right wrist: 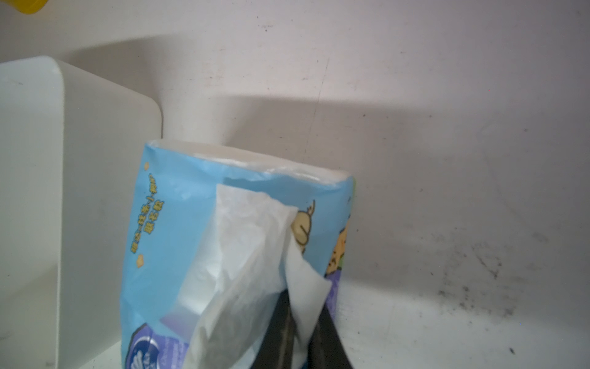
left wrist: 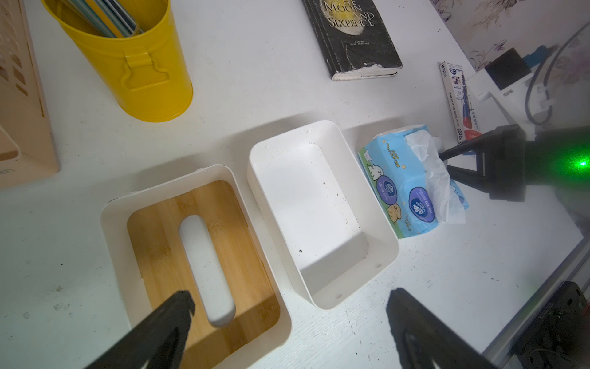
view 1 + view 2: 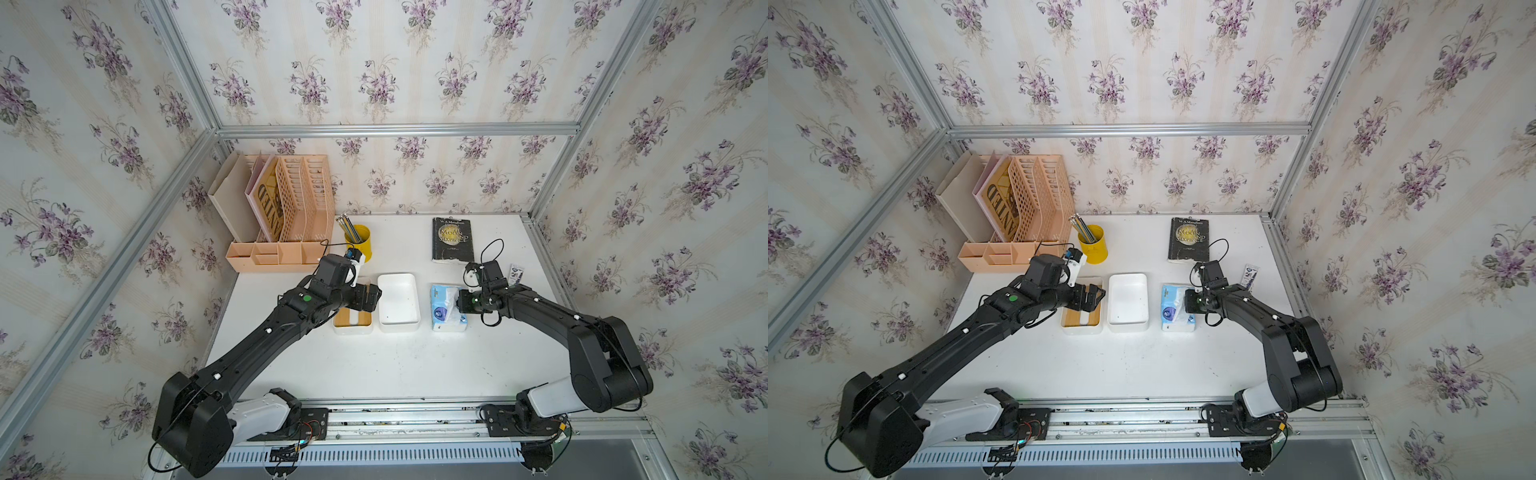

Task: Put the tissue paper into the tissue box
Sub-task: Pick up the paper towel from the center of the board.

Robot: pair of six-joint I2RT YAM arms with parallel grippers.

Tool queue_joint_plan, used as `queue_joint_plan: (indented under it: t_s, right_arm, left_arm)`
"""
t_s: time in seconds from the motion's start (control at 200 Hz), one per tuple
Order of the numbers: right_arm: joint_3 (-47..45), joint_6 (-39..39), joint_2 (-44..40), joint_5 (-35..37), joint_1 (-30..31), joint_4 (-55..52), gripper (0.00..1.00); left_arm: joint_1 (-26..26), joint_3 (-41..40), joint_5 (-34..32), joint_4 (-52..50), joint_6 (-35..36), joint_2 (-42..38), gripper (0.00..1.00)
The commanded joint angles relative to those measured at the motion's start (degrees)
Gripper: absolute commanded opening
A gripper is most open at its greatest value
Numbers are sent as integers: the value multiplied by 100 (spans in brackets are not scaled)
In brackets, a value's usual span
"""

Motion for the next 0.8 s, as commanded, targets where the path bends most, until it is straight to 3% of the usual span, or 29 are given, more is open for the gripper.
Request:
queue_joint_plan:
  t_s: [0.0, 0.14, 0.794]
  right_arm:
    - [-9, 36, -98, -10, 13, -119, 10]
    - [31, 46, -201, -87, 13, -140, 9]
    - [561, 74, -823, -338, 78, -567, 0]
  left_arm:
    - [-1, -110, 266, 259, 62, -207, 99]
    - [8, -329, 212, 401, 11, -536, 99]
    - [15, -191, 229, 244, -37, -446, 99]
